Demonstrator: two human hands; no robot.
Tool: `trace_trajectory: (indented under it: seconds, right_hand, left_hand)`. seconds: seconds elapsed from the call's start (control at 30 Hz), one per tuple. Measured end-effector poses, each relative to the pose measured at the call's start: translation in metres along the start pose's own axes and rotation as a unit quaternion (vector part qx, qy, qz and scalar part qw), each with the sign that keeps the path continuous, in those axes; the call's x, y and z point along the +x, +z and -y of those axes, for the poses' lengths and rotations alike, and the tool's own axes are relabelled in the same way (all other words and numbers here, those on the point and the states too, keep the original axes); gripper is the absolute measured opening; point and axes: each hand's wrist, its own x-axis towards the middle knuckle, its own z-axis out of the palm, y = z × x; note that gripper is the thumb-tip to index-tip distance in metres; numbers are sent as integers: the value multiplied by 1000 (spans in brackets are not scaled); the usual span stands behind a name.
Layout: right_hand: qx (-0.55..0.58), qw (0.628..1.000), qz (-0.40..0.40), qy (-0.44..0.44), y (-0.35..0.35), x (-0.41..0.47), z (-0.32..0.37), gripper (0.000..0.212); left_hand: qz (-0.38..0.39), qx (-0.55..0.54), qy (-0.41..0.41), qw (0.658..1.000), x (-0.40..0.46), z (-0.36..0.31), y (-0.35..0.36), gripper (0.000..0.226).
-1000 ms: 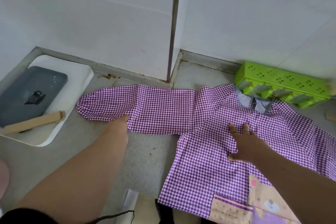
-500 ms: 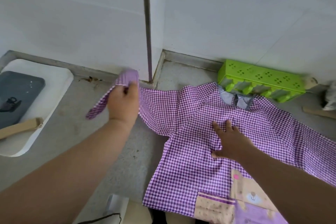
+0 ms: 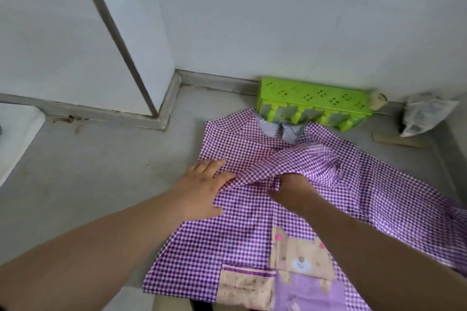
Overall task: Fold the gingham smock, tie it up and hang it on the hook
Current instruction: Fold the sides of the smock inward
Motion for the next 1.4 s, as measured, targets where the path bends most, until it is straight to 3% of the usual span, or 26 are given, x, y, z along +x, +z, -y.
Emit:
trace_trajectory:
  seconds: [0.1,0.23,0.33,0.4,0.47,0.57,0.63,0.83,0.93,1.03,1.17,1.27,1.4]
  right_hand:
    - [23,999,-34,12,-8,-7,-22,48]
    - [42,987,-151,23,-14,-17,-55,27]
    - [63,953,-290,-58,-18,-20,-69,16]
    - [32,937,-326,-119,-23,-19,-68,16]
    - [-22,945,-287,-157,-32,-16,-60,31]
    - [-111,967,-121,-196,-40,-9,-42,80]
    - [-178,956,-60,-226,-36,-4,-32,90]
    - [-347,911,-5,-223,-30,0,-32,31]
    - [-394,888,25,-234,-34,-4,-42,27]
    - [-459,867,74,-181,-41,-12,-53,26]
    - [-437,890,112,-65,-50,-22,-67,17]
    - [-398,915,68,-26,-53,-22,-82,21]
    - [-319,943,-93,-31,-78,-18,-96,24]
  left_hand:
    - [53,11,-23,998,6,0,18,91]
    - [61,32,-22,997,13,-7,16,83]
    - [64,92,-10,994,20,-18,7,77]
    - [71,109,1,991,24,-26,2,75]
    - [75,123,16,989,26,-30,0,74]
    - [96,129,17,987,27,-34,-2,73]
    - [109,127,6,986,28,-38,-5,75]
    - [119,123,-34,985,34,-41,-7,85]
    - [121,121,-47,984,35,-40,-9,89]
    - [125,122,-49,983,35,-41,-10,91]
    - [131,123,-57,982,36,-43,-13,95]
    - [124,125,-64,982,37,-43,-10,101]
    - [100,115,-78,985,37,-42,-5,113]
